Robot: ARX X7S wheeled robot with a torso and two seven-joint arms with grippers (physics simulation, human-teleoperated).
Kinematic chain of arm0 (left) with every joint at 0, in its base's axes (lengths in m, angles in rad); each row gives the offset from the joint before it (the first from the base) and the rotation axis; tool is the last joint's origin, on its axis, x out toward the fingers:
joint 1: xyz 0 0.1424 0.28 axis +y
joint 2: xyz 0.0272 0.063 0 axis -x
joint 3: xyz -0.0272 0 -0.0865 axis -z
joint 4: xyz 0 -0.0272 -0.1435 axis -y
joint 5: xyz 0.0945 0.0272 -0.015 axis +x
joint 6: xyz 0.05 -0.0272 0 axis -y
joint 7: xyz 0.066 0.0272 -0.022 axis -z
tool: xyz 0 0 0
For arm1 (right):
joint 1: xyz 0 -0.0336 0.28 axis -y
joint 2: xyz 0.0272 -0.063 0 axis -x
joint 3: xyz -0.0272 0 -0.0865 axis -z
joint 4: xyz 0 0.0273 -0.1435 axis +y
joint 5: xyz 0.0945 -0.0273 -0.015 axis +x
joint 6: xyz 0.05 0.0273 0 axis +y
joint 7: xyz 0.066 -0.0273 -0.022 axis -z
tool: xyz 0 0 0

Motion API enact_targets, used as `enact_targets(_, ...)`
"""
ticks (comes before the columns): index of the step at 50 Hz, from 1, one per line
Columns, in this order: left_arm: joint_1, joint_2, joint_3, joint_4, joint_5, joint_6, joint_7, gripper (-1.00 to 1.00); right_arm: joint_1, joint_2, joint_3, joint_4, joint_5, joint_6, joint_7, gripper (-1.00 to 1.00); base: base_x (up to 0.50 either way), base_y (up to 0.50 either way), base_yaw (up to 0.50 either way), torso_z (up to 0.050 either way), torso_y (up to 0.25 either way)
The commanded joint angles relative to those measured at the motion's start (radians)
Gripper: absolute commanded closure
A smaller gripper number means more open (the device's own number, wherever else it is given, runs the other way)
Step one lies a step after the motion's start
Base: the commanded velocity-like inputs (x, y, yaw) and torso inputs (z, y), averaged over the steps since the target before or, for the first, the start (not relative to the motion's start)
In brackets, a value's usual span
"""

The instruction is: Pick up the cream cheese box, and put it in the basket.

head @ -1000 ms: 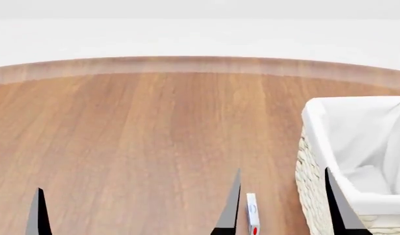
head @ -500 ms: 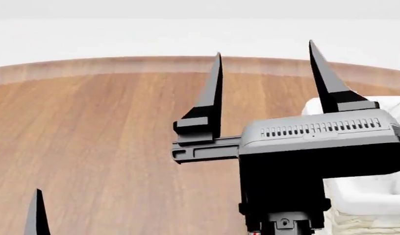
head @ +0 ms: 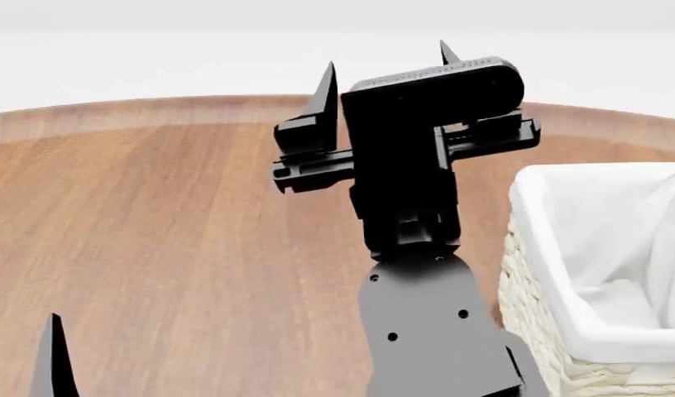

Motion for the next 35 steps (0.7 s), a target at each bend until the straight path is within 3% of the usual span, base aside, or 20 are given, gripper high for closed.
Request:
enact_targets(1,0.001,-0.002,-0.003,0.006,-0.008,0.001,-0.01,-1.0,0.043,-0.029,-0.014,0.308,0.019,-0.145,0.001,-1.0,0.0,0.0,0.0,0.0,0.0)
enact_targets(18,0.005,-0.009,-0.016,0.021,-0.049,0.006,-0.019,-1.0,0.101,-0.07,-0.061,0.85,0.026,-0.452,0.0,-1.0,0.0,0.0,0.0,0.0,0.0)
enact_targets(24,0.01,-0.013,-0.015,0.013,-0.052,0.027,-0.016,-1.0,0.154,-0.094,-0.076,1.138,0.054,-0.611,-0.008,-1.0,0.0,0.0,0.0,0.0,0.0)
enact_targets(29,0.012,-0.018,-0.014,0.009,-0.057,0.04,-0.013,-1.0,0.209,-0.099,-0.176,1.348,0.166,-0.749,-0.005,-1.0,0.0,0.0,0.0,0.0,0.0)
enact_targets(35,0.013,-0.021,-0.008,0.009,-0.049,0.04,-0.016,-1.0,0.222,-0.099,-0.339,1.45,0.308,-0.838,0.014,-1.0,0.0,0.0,0.0,0.0,0.0)
